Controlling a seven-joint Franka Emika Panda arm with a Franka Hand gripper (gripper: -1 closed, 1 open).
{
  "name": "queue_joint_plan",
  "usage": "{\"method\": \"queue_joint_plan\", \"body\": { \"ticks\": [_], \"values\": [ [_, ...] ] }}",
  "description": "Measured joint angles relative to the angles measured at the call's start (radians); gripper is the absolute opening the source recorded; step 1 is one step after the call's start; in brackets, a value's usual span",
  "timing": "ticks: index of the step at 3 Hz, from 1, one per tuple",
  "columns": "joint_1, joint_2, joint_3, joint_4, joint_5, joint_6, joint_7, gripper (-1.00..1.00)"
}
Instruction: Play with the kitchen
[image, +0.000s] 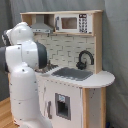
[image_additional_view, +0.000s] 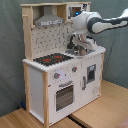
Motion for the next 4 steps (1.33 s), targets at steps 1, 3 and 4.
{"method": "queue_joint_plan", "body": {
  "ticks": [1, 3, 4],
  "values": [
    [0.014, 0.085, 0.019, -0.082, -0.053, 0.021, 0.062, -1.00],
    [0.017, 0.234, 0.068, -0.200, -0.139, 0.028, 0.173, -1.00],
    [0.017, 0.308, 0.090, -0.247, -0.180, 0.027, 0.230, -1.00]
  ]
}}
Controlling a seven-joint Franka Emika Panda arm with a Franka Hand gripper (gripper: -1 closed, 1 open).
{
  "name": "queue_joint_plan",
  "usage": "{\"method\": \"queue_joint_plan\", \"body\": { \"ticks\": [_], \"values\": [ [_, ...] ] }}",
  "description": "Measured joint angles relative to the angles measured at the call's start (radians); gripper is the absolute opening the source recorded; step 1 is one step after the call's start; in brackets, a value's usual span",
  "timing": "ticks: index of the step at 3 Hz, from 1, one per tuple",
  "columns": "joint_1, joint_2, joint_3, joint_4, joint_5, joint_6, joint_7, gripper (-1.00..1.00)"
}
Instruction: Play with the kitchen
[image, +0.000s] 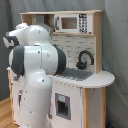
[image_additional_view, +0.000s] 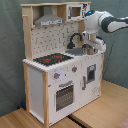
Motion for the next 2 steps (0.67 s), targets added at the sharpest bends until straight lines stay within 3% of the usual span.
{"method": "queue_joint_plan", "body": {
  "ticks": [1, 2],
  "values": [
    [-0.004, 0.078, 0.002, 0.005, -0.062, -0.023, 0.017, -1.00],
    [-0.006, 0.101, -0.053, 0.006, -0.107, 0.052, -0.003, -1.00]
  ]
}}
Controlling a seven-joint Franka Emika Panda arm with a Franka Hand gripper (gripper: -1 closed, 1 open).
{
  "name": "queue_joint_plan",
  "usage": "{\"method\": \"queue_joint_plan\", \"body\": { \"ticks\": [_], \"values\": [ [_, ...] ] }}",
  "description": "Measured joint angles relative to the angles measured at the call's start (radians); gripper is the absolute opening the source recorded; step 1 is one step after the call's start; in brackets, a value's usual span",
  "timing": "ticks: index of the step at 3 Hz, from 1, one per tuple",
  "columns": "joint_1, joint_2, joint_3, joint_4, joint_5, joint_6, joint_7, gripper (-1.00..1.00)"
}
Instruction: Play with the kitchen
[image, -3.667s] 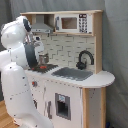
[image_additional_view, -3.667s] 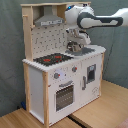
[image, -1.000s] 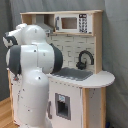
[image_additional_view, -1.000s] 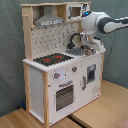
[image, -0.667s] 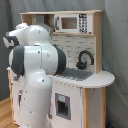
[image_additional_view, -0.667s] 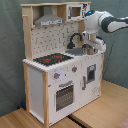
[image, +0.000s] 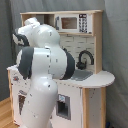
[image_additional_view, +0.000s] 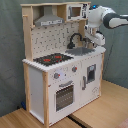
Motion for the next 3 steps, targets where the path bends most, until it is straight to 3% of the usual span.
{"method": "queue_joint_plan", "body": {
  "ticks": [2, 3],
  "values": [
    [0.000, -0.081, -0.093, 0.001, 0.001, 0.157, -0.092, -1.00],
    [0.000, -0.078, -0.142, 0.002, 0.003, 0.184, -0.182, -1.00]
  ]
}}
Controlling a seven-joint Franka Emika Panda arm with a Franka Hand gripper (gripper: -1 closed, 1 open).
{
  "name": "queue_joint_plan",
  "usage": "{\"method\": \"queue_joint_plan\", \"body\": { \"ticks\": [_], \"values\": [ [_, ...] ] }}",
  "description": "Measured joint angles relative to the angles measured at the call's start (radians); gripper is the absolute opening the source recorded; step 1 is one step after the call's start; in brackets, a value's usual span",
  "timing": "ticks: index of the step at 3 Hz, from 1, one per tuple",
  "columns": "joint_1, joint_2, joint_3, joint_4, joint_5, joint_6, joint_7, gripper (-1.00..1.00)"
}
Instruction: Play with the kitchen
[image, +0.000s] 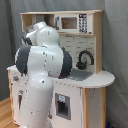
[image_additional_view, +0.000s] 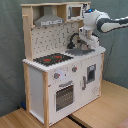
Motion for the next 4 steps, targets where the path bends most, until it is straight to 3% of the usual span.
{"method": "queue_joint_plan", "body": {
  "ticks": [2, 4],
  "values": [
    [0.006, 0.011, -0.109, -0.001, 0.024, 0.007, -0.166, -1.00],
    [0.071, -0.036, -0.230, 0.001, 0.070, 0.082, -0.274, -1.00]
  ]
}}
